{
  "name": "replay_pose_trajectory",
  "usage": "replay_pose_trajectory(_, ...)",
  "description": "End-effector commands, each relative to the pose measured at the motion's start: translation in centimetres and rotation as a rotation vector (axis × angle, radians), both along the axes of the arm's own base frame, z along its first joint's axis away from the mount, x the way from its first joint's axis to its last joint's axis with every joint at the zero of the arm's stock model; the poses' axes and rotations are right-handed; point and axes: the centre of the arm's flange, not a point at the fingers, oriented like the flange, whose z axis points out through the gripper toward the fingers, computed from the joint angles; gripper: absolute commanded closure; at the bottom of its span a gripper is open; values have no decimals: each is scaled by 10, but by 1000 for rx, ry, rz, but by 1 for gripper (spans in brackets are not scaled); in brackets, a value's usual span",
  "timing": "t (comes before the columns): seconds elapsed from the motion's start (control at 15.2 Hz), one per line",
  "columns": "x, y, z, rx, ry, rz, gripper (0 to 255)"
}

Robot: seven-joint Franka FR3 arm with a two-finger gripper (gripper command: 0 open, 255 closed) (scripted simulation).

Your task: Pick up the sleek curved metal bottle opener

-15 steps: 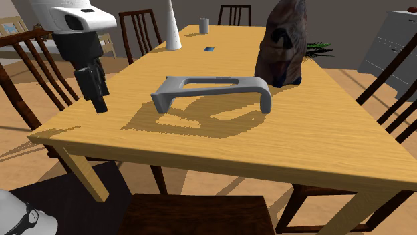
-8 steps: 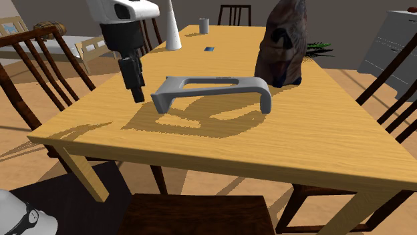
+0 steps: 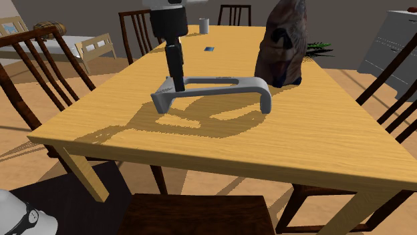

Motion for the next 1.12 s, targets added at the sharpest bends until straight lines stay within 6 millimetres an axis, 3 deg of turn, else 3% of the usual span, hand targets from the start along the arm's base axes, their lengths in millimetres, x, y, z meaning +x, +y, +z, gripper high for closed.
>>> replay_pose_trajectory(0.0,24,-8,3,0,-10,-36,0)
replay_pose_trajectory(0.33,80,-34,18,-1,-32,-121,0)
replay_pose_trajectory(0.86,80,-34,-22,-1,-32,-122,0)
replay_pose_trajectory(0.99,80,-34,-22,-1,-32,-122,0)
replay_pose_trajectory(1.06,80,-34,-22,-1,-32,-122,255)
